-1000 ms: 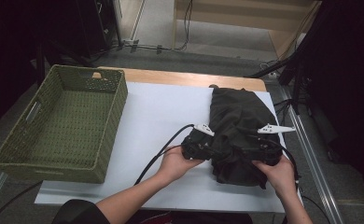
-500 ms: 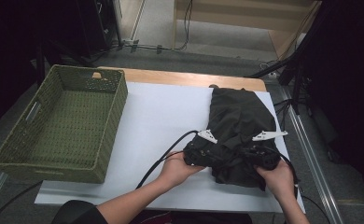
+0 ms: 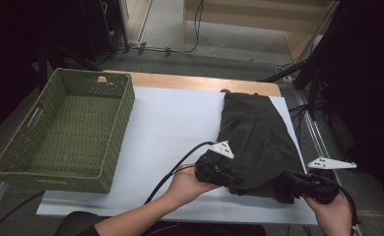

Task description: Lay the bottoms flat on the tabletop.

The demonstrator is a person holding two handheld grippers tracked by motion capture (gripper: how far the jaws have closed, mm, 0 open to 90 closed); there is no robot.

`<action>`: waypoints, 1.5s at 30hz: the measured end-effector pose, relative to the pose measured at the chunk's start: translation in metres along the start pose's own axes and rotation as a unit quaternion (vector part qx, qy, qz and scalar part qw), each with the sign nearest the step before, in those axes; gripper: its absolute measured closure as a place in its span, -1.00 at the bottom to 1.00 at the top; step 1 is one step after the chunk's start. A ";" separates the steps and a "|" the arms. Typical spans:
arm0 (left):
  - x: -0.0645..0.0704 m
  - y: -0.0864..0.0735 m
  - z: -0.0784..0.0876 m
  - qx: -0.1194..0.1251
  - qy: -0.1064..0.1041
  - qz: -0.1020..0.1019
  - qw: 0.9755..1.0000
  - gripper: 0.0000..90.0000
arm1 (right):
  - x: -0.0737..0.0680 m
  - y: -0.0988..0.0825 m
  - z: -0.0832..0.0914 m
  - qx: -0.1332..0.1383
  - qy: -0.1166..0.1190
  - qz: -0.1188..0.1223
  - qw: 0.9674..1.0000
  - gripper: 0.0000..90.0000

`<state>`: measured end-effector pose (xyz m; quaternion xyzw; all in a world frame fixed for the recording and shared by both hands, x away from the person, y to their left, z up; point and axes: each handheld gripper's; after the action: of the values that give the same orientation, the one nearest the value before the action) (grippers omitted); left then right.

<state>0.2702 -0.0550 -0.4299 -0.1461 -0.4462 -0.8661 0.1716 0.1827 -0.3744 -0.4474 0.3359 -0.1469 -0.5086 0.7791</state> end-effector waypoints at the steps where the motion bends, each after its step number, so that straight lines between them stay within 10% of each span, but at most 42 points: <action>1: -0.003 0.000 0.003 0.004 0.008 0.004 1.000 0.61 | 0.004 -0.005 0.002 -0.003 -0.005 -0.010 1.000 0.81; 5: -0.022 0.000 0.013 0.007 0.046 0.014 0.999 0.48 | 0.018 -0.017 0.009 -0.002 -0.027 -0.031 0.999 0.76; 11: -0.055 -0.006 0.014 -0.004 0.110 0.044 0.993 0.07 | 0.015 -0.011 0.009 0.045 -0.022 -0.027 0.998 0.02; 18: -0.081 -0.012 0.008 -0.010 0.107 0.082 0.991 -0.03 | 0.009 -0.003 0.028 0.095 0.031 -0.044 0.994 -0.19; 26: -0.101 -0.017 -0.009 -0.007 0.136 0.073 0.988 -0.03 | -0.035 0.019 0.011 0.072 0.039 0.031 0.996 -0.08; 32: -0.112 -0.019 -0.026 -0.029 0.112 0.100 0.988 0.14 | -0.066 0.030 -0.021 0.057 0.076 0.046 0.994 -0.06; 37: -0.115 -0.017 -0.035 -0.029 0.080 0.114 0.990 0.68 | -0.093 0.036 -0.055 0.038 0.089 0.084 0.992 -0.23; 45: -0.101 -0.004 -0.020 -0.021 0.022 0.145 0.989 0.99 | -0.094 0.029 -0.093 -0.017 0.066 0.093 0.993 -0.39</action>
<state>0.3574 -0.0530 -0.4851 -0.1937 -0.3982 -0.8443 0.3016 0.2146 -0.2480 -0.4856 0.3404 -0.1168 -0.4134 0.8364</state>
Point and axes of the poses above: each handheld gripper's, and its own axes: z roughly backward along the jaws, y roughly out of its top, x roughly to its right, and after that the axes turned 4 degrees about z, right-handed
